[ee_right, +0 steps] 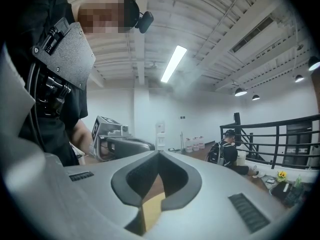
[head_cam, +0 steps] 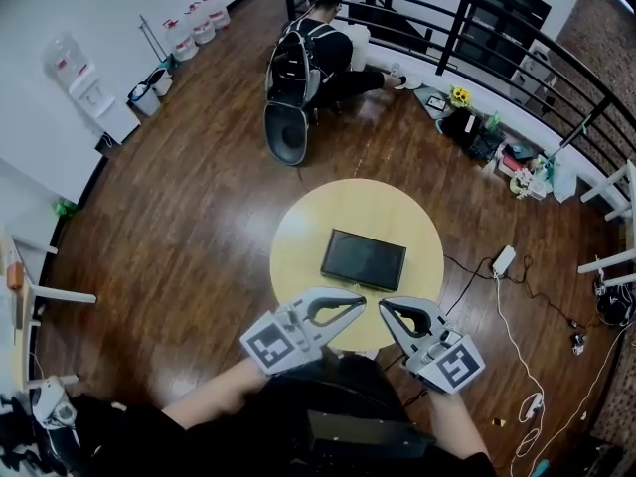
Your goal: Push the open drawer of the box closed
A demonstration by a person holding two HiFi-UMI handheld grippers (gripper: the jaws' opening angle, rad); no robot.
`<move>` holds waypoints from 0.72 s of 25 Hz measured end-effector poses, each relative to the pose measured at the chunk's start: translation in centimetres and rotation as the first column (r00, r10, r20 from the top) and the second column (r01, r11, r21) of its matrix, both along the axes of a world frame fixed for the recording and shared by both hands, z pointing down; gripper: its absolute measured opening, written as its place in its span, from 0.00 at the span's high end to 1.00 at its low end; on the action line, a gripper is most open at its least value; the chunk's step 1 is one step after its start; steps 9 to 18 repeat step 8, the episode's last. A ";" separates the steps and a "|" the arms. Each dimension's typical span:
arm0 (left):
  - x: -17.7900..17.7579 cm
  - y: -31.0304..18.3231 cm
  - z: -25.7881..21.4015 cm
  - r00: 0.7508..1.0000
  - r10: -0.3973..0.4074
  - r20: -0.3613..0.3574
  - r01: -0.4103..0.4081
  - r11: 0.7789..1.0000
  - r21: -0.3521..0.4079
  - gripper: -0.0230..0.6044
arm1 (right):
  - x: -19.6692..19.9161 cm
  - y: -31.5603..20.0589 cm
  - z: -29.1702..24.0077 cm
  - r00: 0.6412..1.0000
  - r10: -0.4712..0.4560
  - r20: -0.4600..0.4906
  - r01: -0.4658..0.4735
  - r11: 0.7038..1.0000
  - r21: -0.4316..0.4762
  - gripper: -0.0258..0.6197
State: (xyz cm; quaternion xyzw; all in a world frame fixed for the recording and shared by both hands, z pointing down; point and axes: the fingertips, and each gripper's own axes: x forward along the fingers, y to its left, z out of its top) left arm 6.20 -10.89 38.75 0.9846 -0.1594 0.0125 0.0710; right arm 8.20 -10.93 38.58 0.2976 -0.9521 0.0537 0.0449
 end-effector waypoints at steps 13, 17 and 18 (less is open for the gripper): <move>1.0 0.3 0.4 1.000 -0.001 -0.005 0.001 1.000 0.016 0.92 | 1.0 0.3 0.5 1.000 -0.001 0.003 0.001 1.000 -0.012 0.93; 1.0 0.3 0.4 1.000 -0.001 -0.005 0.001 1.000 0.016 0.92 | 1.0 0.3 0.5 1.000 -0.001 0.003 0.001 1.000 -0.012 0.93; 1.0 0.3 0.4 1.000 -0.001 -0.005 0.001 1.000 0.016 0.92 | 1.0 0.3 0.5 1.000 -0.001 0.003 0.001 1.000 -0.012 0.93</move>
